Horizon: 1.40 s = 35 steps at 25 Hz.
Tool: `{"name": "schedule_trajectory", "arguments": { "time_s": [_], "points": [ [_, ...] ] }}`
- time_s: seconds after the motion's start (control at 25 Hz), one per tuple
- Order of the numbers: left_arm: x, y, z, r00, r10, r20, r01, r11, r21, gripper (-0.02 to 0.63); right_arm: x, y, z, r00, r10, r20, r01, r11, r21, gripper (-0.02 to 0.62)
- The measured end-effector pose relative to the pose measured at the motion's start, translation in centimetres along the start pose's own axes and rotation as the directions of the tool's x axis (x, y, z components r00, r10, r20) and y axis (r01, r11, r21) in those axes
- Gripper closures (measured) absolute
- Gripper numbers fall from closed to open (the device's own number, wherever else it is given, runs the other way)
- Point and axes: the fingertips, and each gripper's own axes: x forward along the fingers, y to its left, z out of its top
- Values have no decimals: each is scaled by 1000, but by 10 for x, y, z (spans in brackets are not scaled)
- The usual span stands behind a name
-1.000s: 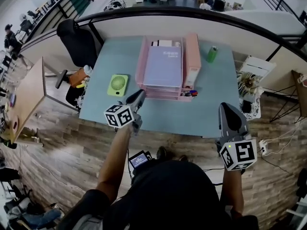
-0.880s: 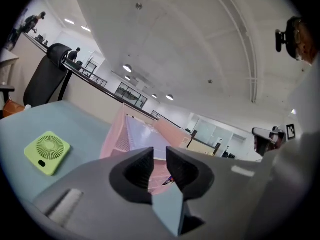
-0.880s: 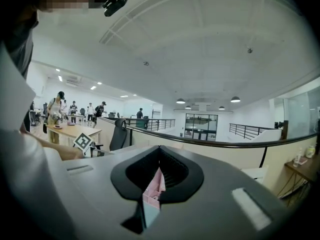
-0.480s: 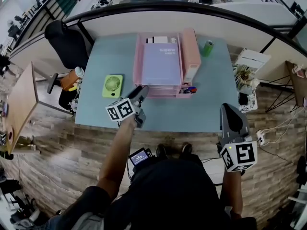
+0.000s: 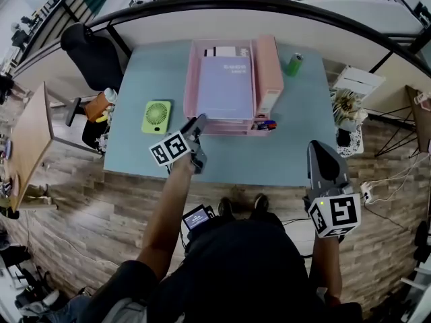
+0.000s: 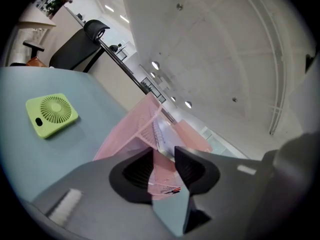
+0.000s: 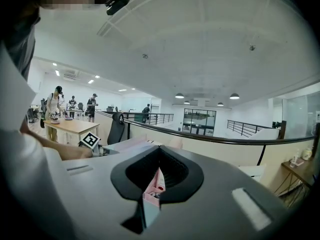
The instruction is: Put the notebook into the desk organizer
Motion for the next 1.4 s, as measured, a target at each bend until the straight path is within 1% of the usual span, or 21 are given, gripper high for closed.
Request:
{"name": "schedule_trajectory", "arguments": {
  "time_s": [0.16, 0.28, 0.36, 0.48, 0.76, 0.88, 1.0, 1.08, 1.24, 1.32, 1.4],
  "points": [
    [0, 1, 0, 999, 2, 37, 2, 995, -97, 445, 10, -7, -9, 1000, 18, -5, -18, 1000, 10, 592],
    [-3, -1, -2, 998, 1, 58, 7, 989, -150, 461, 17, -8, -13, 999, 37, -10, -37, 999, 13, 592],
    [-5, -5, -4, 997, -6, 73, 19, 984, -175, 519, 22, -8, -15, 999, 49, -15, -48, 999, 16, 592],
    [-6, -6, -6, 997, -15, 74, 29, 981, -194, 520, 28, -7, -18, 998, 65, -20, -64, 998, 19, 592],
    [-4, -3, -4, 995, -38, 91, 62, 958, -279, 521, 34, -3, -24, 995, 91, -31, -91, 996, 16, 592],
    [-6, -4, -4, 993, -44, 105, 73, 955, -289, 531, 34, -4, -26, 995, 93, -34, -92, 996, 17, 592],
    [-10, -8, -8, 994, -44, 103, 70, 961, -267, 535, 35, -7, -26, 995, 90, -34, -89, 996, 20, 592],
    [-16, -10, -14, 995, -41, 96, 64, 966, -252, 552, 35, -8, -26, 995, 89, -35, -88, 996, 20, 592],
    [-33, -18, -29, 996, -46, 75, 62, 971, -233, 551, 35, -6, -29, 995, 93, -39, -92, 996, 21, 592],
    [-36, -17, -35, 996, -50, 72, 66, 968, -243, 551, 35, -5, -30, 995, 96, -42, -95, 995, 21, 592],
    [-34, -14, -35, 996, -45, 82, 68, 954, -292, 549, 35, -2, -32, 994, 100, -43, -99, 995, 21, 592]
  ]
}}
